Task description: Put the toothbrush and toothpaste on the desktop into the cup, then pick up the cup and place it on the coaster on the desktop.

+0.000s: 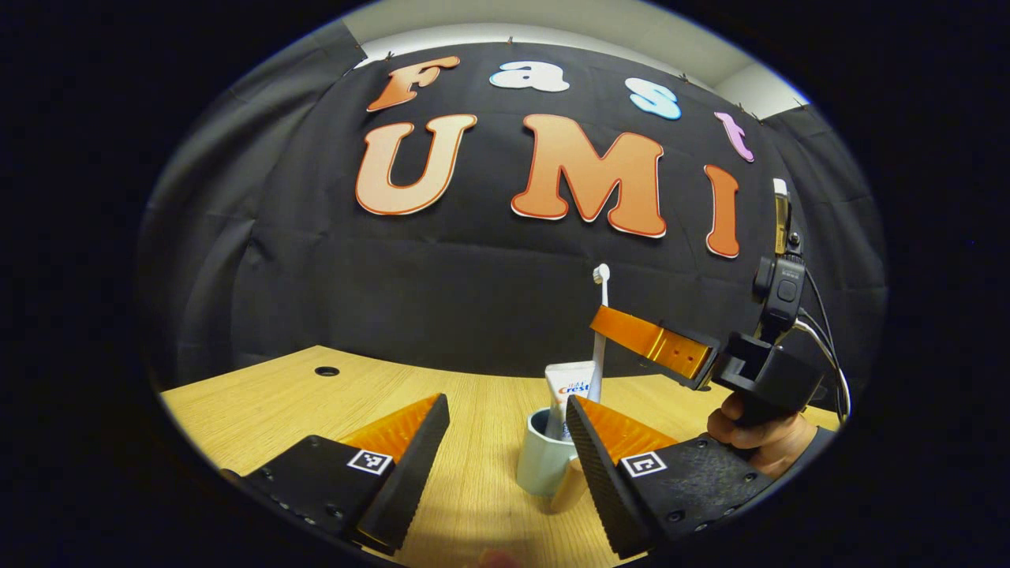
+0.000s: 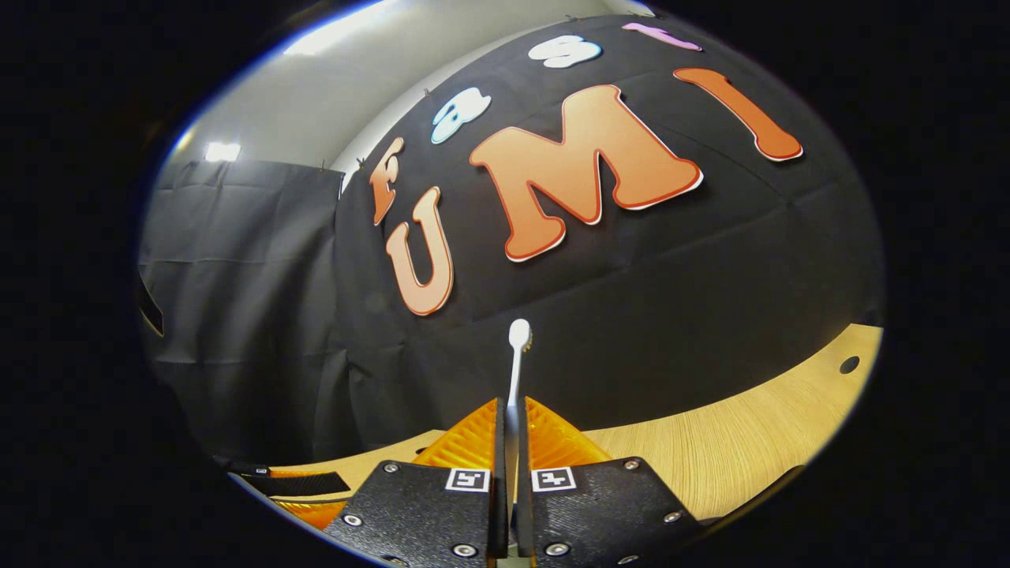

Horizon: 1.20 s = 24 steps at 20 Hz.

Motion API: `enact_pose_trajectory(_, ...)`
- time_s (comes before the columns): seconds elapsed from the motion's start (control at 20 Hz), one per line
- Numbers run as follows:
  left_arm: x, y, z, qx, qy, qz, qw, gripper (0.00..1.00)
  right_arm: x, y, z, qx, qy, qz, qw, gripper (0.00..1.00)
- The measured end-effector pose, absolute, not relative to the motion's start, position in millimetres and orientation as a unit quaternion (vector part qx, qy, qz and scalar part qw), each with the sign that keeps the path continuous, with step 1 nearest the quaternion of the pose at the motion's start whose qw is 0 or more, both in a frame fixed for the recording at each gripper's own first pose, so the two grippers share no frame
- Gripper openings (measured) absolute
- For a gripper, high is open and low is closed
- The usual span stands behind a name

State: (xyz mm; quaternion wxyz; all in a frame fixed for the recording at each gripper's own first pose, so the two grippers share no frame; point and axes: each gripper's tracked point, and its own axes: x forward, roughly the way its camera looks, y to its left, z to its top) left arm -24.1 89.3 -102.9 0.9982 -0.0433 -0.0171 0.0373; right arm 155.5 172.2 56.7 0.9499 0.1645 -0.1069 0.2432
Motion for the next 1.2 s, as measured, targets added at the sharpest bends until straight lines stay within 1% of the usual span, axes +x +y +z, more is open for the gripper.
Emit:
enact_pose_trajectory(0.2,-25,89,-113,-0.048,0.000,0.040,0.998,0.90,156,170,44,0.154,-0.087,0.242,0.954,0.08)
enact_pose_trajectory(0.35,-28,91,-115,-0.050,0.004,0.045,0.998,0.90,150,172,38,0.147,-0.075,0.251,0.954,0.09)
enact_pose_trajectory(0.5,-31,88,-111,-0.050,0.003,0.046,0.998,0.90,141,166,42,0.151,-0.071,0.254,0.953,0.11)
enact_pose_trajectory(0.65,-34,83,-103,-0.042,0.009,0.047,0.998,0.92,133,154,51,0.144,-0.074,0.250,0.955,0.16)
enact_pose_trajectory(0.75,-34,77,-102,-0.059,0.025,0.047,0.997,0.95,125,144,57,0.132,-0.075,0.245,0.957,0.23)
enact_pose_trajectory(0.8,-34,70,-105,-0.073,0.040,0.039,0.996,0.97,120,141,59,0.127,-0.074,0.244,0.959,0.31)
enact_pose_trajectory(0.85,-34,67,-104,-0.084,0.054,0.035,0.994,0.97,115,137,63,0.122,-0.077,0.245,0.959,0.43)
enact_pose_trajectory(0.9,-34,65,-103,-0.092,0.065,0.032,0.993,0.97,108,132,67,0.116,-0.082,0.245,0.959,0.41)
enact_pose_trajectory(0.95,-32,63,-99,-0.097,0.073,0.028,0.992,0.97,102,127,71,0.108,-0.085,0.243,0.960,0.57)
enact_pose_trajectory(1.05,-29,59,-90,-0.099,0.092,0.017,0.991,0.97,90,116,79,0.089,-0.092,0.240,0.962,0.67)
enact_pose_trajectory(1.1,-28,56,-87,-0.099,0.106,0.012,0.989,0.98,83,109,82,0.083,-0.095,0.237,0.963,0.76)
enact_pose_trajectory(1.2,-22,51,-84,-0.097,0.137,0.001,0.986,0.98,70,93,88,0.072,-0.098,0.229,0.966,0.85)
